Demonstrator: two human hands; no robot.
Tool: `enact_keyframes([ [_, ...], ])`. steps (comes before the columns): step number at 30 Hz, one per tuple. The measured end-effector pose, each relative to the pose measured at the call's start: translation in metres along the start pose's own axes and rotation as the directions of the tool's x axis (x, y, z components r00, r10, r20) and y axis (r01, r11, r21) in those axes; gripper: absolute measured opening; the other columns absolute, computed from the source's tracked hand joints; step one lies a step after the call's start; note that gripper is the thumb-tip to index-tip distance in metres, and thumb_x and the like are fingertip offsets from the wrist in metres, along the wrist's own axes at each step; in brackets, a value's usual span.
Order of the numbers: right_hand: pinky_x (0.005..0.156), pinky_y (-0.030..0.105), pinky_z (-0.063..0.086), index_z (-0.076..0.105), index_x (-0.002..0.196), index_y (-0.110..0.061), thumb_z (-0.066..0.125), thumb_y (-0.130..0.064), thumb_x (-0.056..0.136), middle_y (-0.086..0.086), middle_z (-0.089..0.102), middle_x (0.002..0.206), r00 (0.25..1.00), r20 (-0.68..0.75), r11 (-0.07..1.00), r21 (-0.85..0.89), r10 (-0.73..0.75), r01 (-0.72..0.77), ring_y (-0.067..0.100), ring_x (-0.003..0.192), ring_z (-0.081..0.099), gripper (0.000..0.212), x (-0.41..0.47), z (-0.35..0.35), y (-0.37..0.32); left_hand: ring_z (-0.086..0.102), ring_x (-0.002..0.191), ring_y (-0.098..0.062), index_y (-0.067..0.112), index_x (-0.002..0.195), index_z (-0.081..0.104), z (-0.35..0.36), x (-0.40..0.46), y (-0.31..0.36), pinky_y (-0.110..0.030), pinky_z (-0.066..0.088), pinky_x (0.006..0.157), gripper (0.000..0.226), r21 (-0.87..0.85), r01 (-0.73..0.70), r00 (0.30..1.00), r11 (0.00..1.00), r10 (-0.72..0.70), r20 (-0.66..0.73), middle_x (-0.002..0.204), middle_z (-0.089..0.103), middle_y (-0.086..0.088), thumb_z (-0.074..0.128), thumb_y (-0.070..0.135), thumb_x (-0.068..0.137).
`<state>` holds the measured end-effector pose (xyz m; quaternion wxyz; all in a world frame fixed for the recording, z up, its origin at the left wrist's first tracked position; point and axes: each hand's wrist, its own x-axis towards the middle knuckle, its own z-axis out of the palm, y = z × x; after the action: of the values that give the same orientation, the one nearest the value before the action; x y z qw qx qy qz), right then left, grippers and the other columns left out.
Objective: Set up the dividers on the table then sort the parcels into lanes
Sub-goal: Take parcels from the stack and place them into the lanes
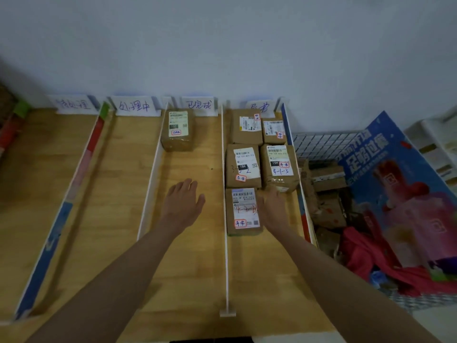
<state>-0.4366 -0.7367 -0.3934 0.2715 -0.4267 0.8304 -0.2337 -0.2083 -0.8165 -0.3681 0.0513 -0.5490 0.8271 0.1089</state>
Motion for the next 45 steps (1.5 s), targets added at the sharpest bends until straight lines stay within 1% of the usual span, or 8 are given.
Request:
enact_keyframes([
  [4,0.103,0.044,0.041,0.044,0.137,-0.011,0.041,-0.029,0.101,0.009,0.051,0.135,0.963,-0.053,0.948,-0.198,-0.264,0.249,0.027,0.124,0.046,0.039,0.000,-0.040,-0.056,0.042,0.133,-0.028,0.009,0.144,0.041,-0.042,-0.010,-0.007,-0.040,0.031,0.109,0.052,0.008,0.047,0.996,0.999,-0.046,-0.082,0.148,0.043,-0.007,0.036,0.040,0.102],
  [8,0.107,0.040,0.036,0.045,0.135,-0.009,0.039,-0.031,0.102,0.010,0.051,0.135,0.876,-0.033,0.823,-0.361,-0.482,0.439,0.027,0.126,0.045,0.040,-0.012,-0.052,-0.114,0.043,0.132,-0.029,0.009,0.141,0.043,-0.080,-0.035,-0.024,-0.042,0.032,0.108,0.051,0.008,0.114,0.977,0.993,-0.111,-0.181,0.145,0.045,-0.009,0.036,0.040,0.102],
  [14,0.116,0.043,0.026,0.038,0.144,-0.010,0.034,-0.039,0.102,0.009,0.041,0.149,0.743,0.052,0.667,-0.404,-0.667,0.627,0.027,0.139,0.034,0.051,-0.045,-0.031,-0.185,0.038,0.137,-0.025,0.012,0.146,0.039,-0.119,-0.094,-0.081,-0.040,0.028,0.114,0.054,0.004,0.266,0.921,0.964,-0.253,-0.295,0.149,0.042,-0.006,0.033,0.043,0.102],
  [21,0.122,0.047,0.011,0.021,0.154,-0.013,0.027,-0.045,0.103,0.011,0.022,0.160,0.645,0.200,0.543,-0.392,-0.738,0.743,0.029,0.149,0.018,0.060,-0.102,0.018,-0.268,0.041,0.133,-0.026,0.011,0.143,0.040,-0.145,-0.177,-0.164,-0.040,0.034,0.108,0.050,-0.059,0.421,0.837,0.905,-0.413,-0.358,0.147,0.043,-0.007,0.035,0.039,0.102],
  [28,0.113,0.045,0.029,0.038,0.146,-0.014,0.028,-0.045,0.101,0.009,0.046,0.145,0.551,0.206,0.454,-0.379,-0.808,0.807,0.028,0.134,0.041,0.055,-0.176,0.093,-0.347,0.046,0.129,-0.026,0.013,0.134,0.049,-0.155,-0.260,-0.260,-0.040,0.037,0.104,0.045,-0.065,0.519,0.771,0.853,-0.500,-0.394,0.140,0.050,-0.006,0.036,0.041,0.102],
  [33,0.114,0.045,0.028,0.039,0.146,-0.015,0.029,-0.044,0.101,0.007,0.048,0.143,0.542,0.224,0.456,-0.340,-0.810,0.822,0.028,0.134,0.041,0.054,-0.230,0.152,-0.394,0.044,0.129,-0.027,0.014,0.141,0.044,-0.158,-0.314,-0.337,-0.041,0.037,0.106,0.049,-0.052,0.551,0.757,0.833,-0.525,-0.389,0.143,0.046,-0.005,0.033,0.043,0.102],
  [41,0.106,0.044,0.035,0.048,0.133,-0.012,0.031,-0.042,0.101,0.011,0.055,0.133,0.539,0.206,0.456,-0.342,-0.817,0.822,0.029,0.123,0.048,0.047,-0.293,0.222,-0.474,0.048,0.126,-0.026,0.016,0.129,0.051,-0.180,-0.367,-0.450,-0.041,0.037,0.104,0.040,-0.041,0.538,0.753,0.842,-0.501,-0.427,0.137,0.051,-0.006,0.033,0.039,0.102],
  [45,0.107,0.043,0.035,0.046,0.136,-0.014,0.031,-0.042,0.101,0.010,0.054,0.135,0.511,0.206,0.432,-0.331,-0.834,0.839,0.029,0.125,0.048,0.047,-0.303,0.249,-0.517,0.045,0.132,-0.027,0.016,0.137,0.048,-0.195,-0.369,-0.495,-0.042,0.035,0.109,0.044,-0.066,0.529,0.744,0.846,-0.500,-0.443,0.144,0.047,-0.007,0.034,0.039,0.102],
])
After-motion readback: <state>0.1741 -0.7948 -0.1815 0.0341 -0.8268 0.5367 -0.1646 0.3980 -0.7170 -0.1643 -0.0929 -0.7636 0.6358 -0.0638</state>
